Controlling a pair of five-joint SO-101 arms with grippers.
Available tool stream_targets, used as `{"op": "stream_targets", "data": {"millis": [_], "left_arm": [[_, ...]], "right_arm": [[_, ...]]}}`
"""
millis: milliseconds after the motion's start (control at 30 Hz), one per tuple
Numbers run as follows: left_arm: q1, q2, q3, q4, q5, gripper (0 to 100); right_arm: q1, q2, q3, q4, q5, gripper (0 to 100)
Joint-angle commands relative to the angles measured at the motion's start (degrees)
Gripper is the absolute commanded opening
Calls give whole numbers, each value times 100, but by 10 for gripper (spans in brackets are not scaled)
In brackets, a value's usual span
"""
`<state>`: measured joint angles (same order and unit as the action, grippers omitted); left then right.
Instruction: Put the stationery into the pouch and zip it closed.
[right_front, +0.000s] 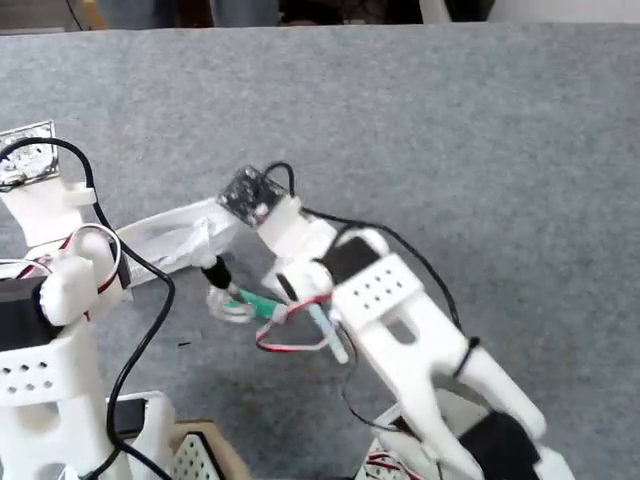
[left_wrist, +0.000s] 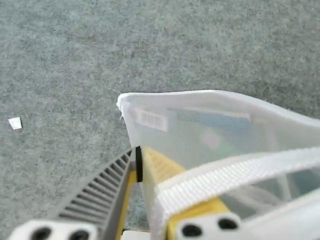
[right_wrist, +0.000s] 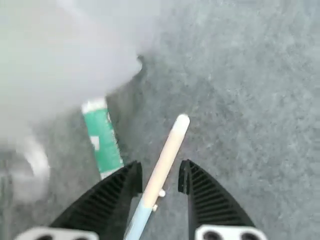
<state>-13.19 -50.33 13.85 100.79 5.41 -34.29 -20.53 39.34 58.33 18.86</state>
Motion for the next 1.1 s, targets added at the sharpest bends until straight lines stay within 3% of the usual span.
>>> {"op": "stream_targets", "data": {"millis": [0, 267, 733, 1067], "left_arm": [[-4, -88, -330, 0, 26, 29], [-4, -88, -338, 0, 26, 29], [-4, -88, -338, 0, 26, 29], [-48, -88, -347, 0, 26, 29]], "right_arm": [[220, 875, -418, 9, -53, 140], [800, 2079, -1182, 492, -53, 140], [281, 1516, -1244, 554, -325, 140], [281, 2281, -1314, 308, -325, 141]]}}
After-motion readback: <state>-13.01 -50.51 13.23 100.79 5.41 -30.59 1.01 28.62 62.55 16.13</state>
